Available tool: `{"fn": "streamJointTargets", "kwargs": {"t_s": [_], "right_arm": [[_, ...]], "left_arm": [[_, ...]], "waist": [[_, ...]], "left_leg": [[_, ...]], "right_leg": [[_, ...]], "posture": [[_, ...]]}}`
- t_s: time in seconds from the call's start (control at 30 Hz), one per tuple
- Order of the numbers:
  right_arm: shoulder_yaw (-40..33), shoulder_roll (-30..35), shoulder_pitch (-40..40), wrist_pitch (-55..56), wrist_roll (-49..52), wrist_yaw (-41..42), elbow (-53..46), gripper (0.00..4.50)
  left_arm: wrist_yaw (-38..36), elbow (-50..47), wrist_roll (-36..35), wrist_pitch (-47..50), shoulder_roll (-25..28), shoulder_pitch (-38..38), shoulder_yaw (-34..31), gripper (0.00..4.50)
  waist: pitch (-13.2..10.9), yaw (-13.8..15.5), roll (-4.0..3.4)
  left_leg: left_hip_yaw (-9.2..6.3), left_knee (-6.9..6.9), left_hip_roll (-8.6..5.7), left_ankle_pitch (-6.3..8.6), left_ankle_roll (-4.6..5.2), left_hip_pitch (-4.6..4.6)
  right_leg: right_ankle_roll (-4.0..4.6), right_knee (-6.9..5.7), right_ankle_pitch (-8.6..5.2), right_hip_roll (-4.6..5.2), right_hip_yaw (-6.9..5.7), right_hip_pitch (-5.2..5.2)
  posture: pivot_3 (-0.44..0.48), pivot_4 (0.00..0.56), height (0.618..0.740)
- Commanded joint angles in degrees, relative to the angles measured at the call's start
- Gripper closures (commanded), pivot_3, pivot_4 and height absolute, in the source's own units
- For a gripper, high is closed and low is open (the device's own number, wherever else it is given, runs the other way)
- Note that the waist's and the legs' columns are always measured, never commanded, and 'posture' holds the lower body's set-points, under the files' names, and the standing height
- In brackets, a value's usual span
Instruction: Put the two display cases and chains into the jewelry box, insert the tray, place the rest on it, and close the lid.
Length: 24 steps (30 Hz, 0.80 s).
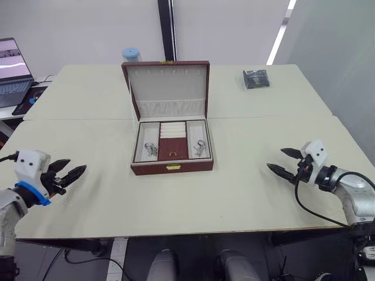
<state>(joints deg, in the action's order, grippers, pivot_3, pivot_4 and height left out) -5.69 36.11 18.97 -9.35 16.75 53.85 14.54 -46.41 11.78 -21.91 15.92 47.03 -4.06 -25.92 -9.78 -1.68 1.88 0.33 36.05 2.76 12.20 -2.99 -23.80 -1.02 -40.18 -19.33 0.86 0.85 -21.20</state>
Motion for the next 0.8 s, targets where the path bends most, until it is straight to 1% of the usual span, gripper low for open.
{"fn": "streamJointTargets", "kwargs": {"t_s": [0.03,0.1,0.17,0.4,0.5,0.6,0.7,0.8], "right_arm": [[3.85,-3.85,3.71,-1.09,-1.29,-1.98,-3.04,1.26],[6.04,-6.16,5.86,-1.14,-2.76,-3.16,-2.26,1.99],[7.3,-8.12,8.18,-1.25,-3.89,-4.59,-0.51,2.56],[12.64,-16.83,17.57,2.96,-10.36,-10.06,10.8,4.47],[13.95,-19.71,20.86,5.17,-12.51,-11.51,15.82,4.47],[14.2,-21.29,23.56,6.97,-13.58,-12.37,19.68,4.47],[14.1,-22.1,24.71,7.86,-13.4,-11.7,20.88,4.47],[14.18,-22.35,24.46,7.58,-12.63,-10.24,20.07,4.47]], "left_arm": [[1.58,1.1,1.89,-1.4,-1.66,-4.83,3.74,3.19],[2.34,2.6,2.99,-1.86,-2.94,-7.45,5.66,3.85],[2.91,4.27,3.95,-2.49,-4.07,-9.47,7.21,4.5],[4.32,12.96,7.36,-5.91,-9.36,-17.65,12.92,4.5],[4.24,15.04,8.12,-6.92,-11.19,-19.97,14.5,4.5],[3.42,16.59,8.17,-7.52,-12.6,-22.2,15.66,4.5],[0.75,16.25,7.92,-6.65,-13.29,-23.0,17.35,4.5],[-0.72,14.77,7.77,-5.73,-13.66,-22.56,18.48,4.5]], "waist": [[0.0,0.01,0.0],[0.0,0.02,0.0],[0.0,-0.01,0.0],[0.0,-0.04,0.0],[0.0,-0.04,0.0],[0.0,-0.03,0.0],[0.0,-0.04,0.0],[0.0,-0.03,0.0]], "left_leg": [[0.0,0.01,0.0,0.0,0.0,0.0],[0.0,0.02,-0.01,0.0,0.0,-0.01],[0.03,0.02,-0.02,0.0,0.0,-0.04],[0.04,0.05,-0.01,-0.01,-0.01,-0.03],[0.1,0.06,-0.01,-0.01,-0.01,-0.05],[0.12,0.08,-0.03,-0.01,-0.01,-0.07],[0.12,0.1,-0.03,-0.01,-0.01,-0.06],[0.11,0.1,-0.03,-0.01,-0.01,-0.06]], "right_leg": [[0.0,-0.01,0.0,0.0,0.0,0.0],[0.0,-0.03,0.0,-0.01,0.0,-0.02],[0.0,-0.04,0.0,-0.01,0.03,-0.05],[0.0,-0.18,0.0,-0.02,0.02,-0.13],[0.0,-0.23,0.0,-0.02,0.07,-0.18],[0.0,-0.25,0.0,0.01,0.07,-0.2],[0.0,-0.27,0.0,0.03,0.07,-0.2],[0.0,-0.28,0.0,0.03,0.07,-0.2]], "posture": [[0.0,0.15,0.74],[0.0,0.15,0.74],[0.0,0.15,0.74],[0.0,0.15,0.74],[0.0,0.15,0.74],[0.0,0.15,0.74],[0.0,0.15,0.74],[0.0,0.15,0.74]]}}
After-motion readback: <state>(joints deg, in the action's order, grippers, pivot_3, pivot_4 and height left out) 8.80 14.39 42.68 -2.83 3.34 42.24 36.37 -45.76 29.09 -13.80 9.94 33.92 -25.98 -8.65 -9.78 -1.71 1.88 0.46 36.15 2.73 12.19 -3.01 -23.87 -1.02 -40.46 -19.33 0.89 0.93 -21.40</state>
